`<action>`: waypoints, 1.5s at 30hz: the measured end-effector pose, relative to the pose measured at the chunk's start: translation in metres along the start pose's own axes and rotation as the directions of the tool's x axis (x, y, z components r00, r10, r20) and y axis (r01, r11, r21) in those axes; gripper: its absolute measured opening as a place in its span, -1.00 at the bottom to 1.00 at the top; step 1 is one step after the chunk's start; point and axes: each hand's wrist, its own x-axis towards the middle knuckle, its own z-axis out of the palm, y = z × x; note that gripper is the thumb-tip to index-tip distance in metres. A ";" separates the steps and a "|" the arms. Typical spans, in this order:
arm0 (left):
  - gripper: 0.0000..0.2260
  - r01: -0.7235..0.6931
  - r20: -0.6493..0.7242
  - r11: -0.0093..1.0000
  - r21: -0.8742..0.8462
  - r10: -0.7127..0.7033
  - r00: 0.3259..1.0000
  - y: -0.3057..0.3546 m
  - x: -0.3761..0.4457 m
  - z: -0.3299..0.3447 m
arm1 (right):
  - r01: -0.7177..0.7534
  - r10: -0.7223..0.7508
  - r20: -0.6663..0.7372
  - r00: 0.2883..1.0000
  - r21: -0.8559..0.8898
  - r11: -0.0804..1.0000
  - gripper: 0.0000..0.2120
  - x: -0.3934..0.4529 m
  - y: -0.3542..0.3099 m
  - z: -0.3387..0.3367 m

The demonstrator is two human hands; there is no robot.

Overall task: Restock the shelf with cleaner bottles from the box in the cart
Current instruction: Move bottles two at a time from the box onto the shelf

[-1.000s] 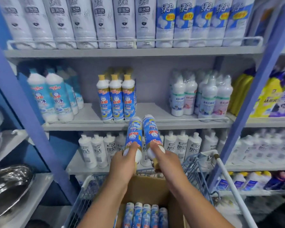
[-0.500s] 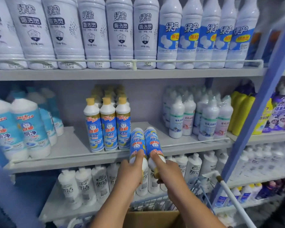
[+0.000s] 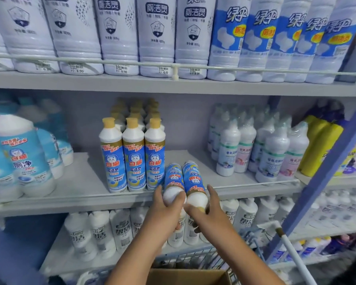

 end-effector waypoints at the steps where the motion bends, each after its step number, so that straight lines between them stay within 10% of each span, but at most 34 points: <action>1: -0.54 -0.042 0.017 0.998 0.036 0.041 0.999 -0.001 -0.001 0.000 | 0.072 -0.072 0.031 0.997 -0.010 0.997 -0.30 0.000 0.004 -0.003; 12: -0.29 -0.260 0.024 0.935 0.242 0.262 0.965 -0.022 0.006 -0.004 | 0.472 -0.539 -0.003 0.842 -0.480 0.740 -0.42 0.018 0.020 -0.039; 20: -0.43 -0.378 0.017 0.713 0.590 0.458 0.889 0.017 0.000 -0.013 | 0.626 -0.701 0.018 0.713 -0.464 0.626 -0.69 0.029 -0.001 -0.057; 45: -0.59 -0.095 -0.120 0.452 0.887 0.425 0.897 0.175 0.091 -0.015 | 0.332 -0.311 0.132 0.941 -0.522 0.786 -0.69 0.146 -0.148 -0.065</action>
